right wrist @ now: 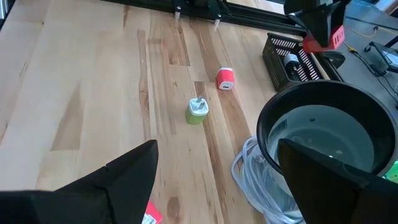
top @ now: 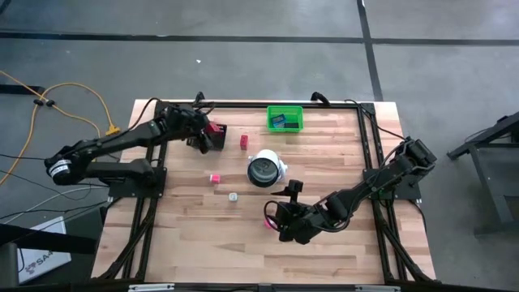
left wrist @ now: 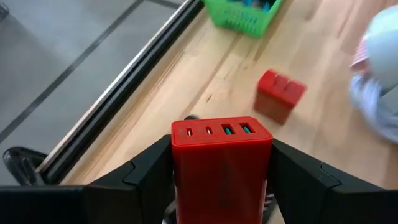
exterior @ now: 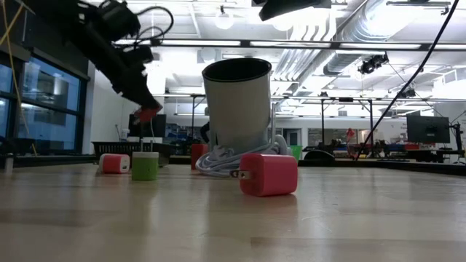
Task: Pick & Place Office items
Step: Put the bottom red charger adapter into the black bin
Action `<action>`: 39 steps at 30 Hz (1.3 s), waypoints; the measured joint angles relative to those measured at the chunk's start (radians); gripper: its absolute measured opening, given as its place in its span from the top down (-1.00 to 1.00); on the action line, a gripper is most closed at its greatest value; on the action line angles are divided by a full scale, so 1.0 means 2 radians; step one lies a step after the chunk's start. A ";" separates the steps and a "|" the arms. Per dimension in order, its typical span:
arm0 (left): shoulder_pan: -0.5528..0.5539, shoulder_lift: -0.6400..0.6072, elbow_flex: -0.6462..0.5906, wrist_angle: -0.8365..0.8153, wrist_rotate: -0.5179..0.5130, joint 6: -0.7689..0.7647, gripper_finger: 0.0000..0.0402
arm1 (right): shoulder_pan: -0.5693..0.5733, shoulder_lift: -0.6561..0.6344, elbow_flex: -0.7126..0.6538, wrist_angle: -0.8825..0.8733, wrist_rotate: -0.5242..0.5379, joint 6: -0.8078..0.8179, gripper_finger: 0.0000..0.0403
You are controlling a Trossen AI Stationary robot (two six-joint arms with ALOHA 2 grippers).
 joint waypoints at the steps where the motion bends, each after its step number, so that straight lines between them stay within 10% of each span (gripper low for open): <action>1: 0.010 0.006 0.001 0.000 0.008 0.007 -0.10 | 0.000 0.000 0.000 0.000 0.000 0.000 -0.57; 39: 0.049 0.224 0.144 -0.164 0.054 0.200 -0.10 | 0.033 0.000 0.000 -0.004 0.000 0.013 -0.57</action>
